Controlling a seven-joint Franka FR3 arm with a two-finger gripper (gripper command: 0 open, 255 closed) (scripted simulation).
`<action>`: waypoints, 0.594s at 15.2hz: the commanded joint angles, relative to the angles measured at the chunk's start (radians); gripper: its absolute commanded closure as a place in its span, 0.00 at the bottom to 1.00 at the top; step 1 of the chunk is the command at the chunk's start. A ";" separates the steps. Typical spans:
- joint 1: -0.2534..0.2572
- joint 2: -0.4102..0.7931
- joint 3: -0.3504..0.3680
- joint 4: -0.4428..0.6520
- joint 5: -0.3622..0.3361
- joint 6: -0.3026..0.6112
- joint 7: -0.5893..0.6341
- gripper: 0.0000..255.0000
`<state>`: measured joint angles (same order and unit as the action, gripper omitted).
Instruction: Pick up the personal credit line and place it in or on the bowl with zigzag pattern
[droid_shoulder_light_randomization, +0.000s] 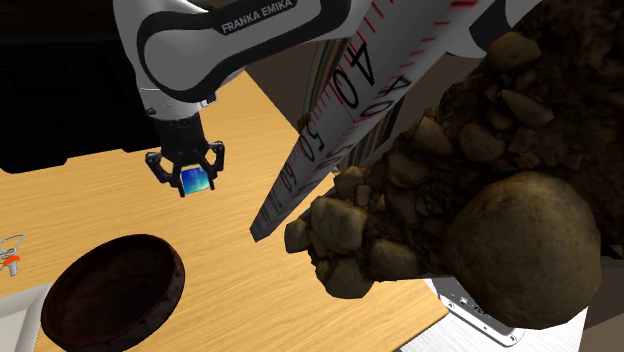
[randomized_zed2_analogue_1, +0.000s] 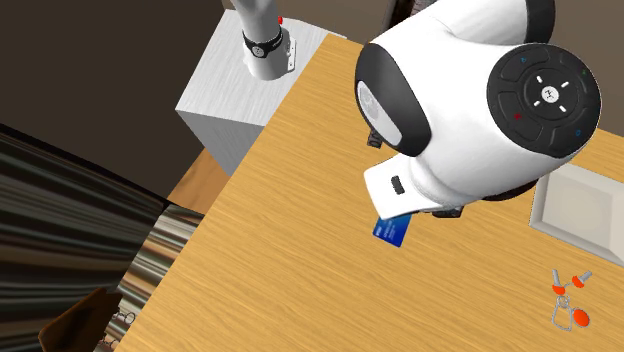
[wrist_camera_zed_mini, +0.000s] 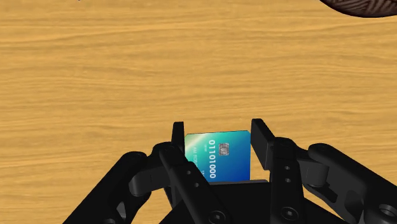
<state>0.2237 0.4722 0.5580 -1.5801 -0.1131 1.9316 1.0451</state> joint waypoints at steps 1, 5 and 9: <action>0.000 -0.009 0.003 0.014 0.005 -0.022 0.000 1.00; 0.000 -0.022 0.008 0.050 0.012 -0.070 0.000 1.00; 0.001 -0.032 0.011 0.091 0.017 -0.119 0.001 1.00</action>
<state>0.2247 0.4427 0.5684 -1.4988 -0.0974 1.8250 1.0453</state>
